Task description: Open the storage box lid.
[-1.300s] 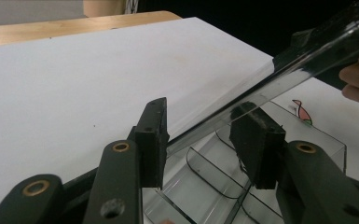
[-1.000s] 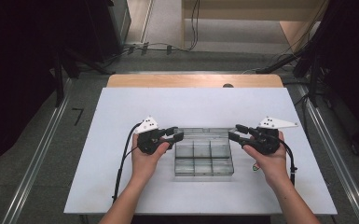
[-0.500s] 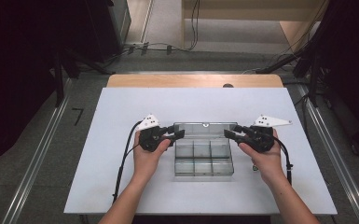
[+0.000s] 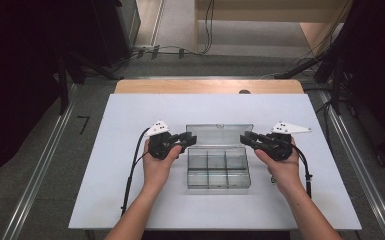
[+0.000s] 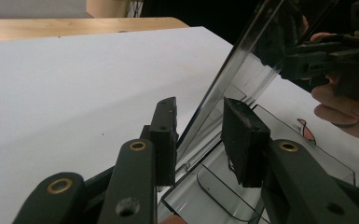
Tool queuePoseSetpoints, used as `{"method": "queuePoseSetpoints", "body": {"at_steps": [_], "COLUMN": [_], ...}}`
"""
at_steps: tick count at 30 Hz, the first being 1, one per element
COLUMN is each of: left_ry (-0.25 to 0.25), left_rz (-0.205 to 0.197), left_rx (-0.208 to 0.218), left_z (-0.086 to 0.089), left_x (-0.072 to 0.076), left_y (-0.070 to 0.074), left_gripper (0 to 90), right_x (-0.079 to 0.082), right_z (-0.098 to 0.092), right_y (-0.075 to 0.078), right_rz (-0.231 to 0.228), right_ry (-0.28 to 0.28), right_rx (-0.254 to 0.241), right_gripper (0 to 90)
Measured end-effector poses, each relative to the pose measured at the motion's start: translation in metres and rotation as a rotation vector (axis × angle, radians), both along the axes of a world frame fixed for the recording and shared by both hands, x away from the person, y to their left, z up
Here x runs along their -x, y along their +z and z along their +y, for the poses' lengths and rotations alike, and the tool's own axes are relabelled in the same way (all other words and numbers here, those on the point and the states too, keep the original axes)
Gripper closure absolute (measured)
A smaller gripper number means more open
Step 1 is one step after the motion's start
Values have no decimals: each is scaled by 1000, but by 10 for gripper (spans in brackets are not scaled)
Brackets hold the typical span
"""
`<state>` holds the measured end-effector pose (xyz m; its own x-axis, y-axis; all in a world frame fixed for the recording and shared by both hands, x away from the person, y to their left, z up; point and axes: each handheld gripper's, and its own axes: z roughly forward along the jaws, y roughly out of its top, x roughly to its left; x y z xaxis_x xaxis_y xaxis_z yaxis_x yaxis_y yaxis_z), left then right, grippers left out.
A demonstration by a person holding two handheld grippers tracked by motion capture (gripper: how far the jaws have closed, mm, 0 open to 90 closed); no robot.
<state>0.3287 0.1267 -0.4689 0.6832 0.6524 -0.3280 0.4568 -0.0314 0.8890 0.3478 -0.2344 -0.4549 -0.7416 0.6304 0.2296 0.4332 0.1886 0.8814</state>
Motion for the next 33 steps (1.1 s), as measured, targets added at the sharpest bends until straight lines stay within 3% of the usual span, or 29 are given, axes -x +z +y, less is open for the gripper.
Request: {"method": "queuePoseSetpoints", "body": {"at_steps": [9,24,33], "left_ry": [12,24,32], "left_rz": [25,67,81], "left_rx": [24,30,35], "left_z": [2,4,4], "left_x": [-8,-22,-27], "left_y": [-3,-6,-11], "left_gripper": [695,745,761], "right_x": [-8,-20,-28], "right_z": [3,4,4], "right_y": [0,-5,-11], "right_rz": [8,42,79], "right_ry": [-25,-60,-71], "right_rx": [14,2,-33], "right_gripper": [703,745,749]}}
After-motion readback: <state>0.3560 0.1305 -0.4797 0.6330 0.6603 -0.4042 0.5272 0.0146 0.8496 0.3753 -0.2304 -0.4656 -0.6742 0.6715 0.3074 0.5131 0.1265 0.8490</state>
